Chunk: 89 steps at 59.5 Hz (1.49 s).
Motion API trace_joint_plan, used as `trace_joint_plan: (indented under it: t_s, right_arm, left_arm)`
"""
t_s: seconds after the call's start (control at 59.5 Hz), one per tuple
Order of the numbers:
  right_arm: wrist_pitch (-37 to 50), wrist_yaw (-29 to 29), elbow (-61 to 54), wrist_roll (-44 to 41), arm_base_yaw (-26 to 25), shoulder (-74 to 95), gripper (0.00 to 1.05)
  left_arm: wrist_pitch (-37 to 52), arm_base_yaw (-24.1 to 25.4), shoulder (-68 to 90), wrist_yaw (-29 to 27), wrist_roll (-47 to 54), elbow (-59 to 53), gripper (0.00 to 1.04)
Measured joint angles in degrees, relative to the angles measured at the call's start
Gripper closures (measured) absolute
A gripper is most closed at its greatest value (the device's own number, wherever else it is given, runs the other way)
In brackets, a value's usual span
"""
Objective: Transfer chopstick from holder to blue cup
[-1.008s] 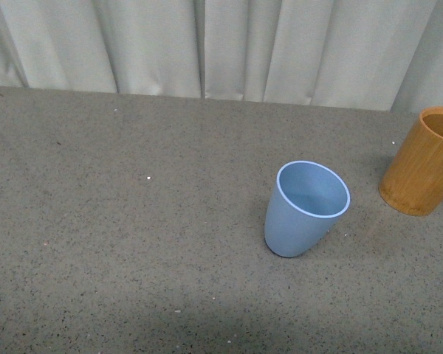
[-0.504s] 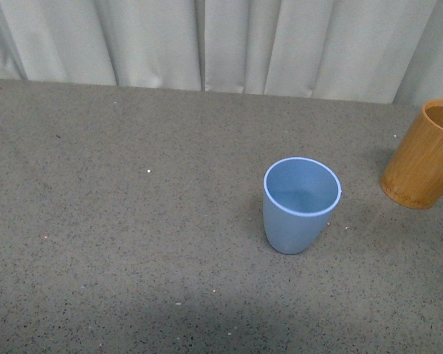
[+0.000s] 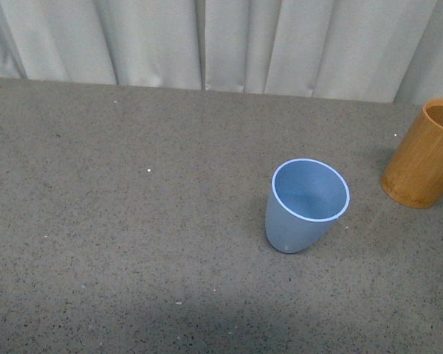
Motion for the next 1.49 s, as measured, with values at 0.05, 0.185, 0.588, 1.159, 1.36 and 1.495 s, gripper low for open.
trace_joint_plan:
  t_s: [0.05, 0.185, 0.588, 1.159, 1.36, 1.495]
  right_arm:
    - [-0.6, 0.2, 1.0, 0.3, 0.1, 1.0, 0.1]
    - [-2.5, 0.4, 4.1, 0.9, 0.3, 3.3, 0.1]
    - [-5.6, 2.0, 10.4, 4.0, 0.7, 9.5, 0.1]
    - [-5.5, 5.4, 17.2, 8.1, 3.0, 16.7, 0.1]
    - [-4.8, 6.6, 18.4, 8.2, 3.0, 18.5, 0.1]
    - [-3.9, 6.6, 18.9, 8.3, 3.0, 19.4, 0.1]
  left_arm:
    - [0.0, 0.0, 0.0, 0.0, 0.0, 0.0, 0.07]
    - [0.0, 0.0, 0.0, 0.0, 0.0, 0.0, 0.07]
    - [0.0, 0.0, 0.0, 0.0, 0.0, 0.0, 0.07]
    - [0.0, 0.0, 0.0, 0.0, 0.0, 0.0, 0.07]
    - [0.0, 0.0, 0.0, 0.0, 0.0, 0.0, 0.07]
    - [0.0, 0.0, 0.0, 0.0, 0.0, 0.0, 0.07]
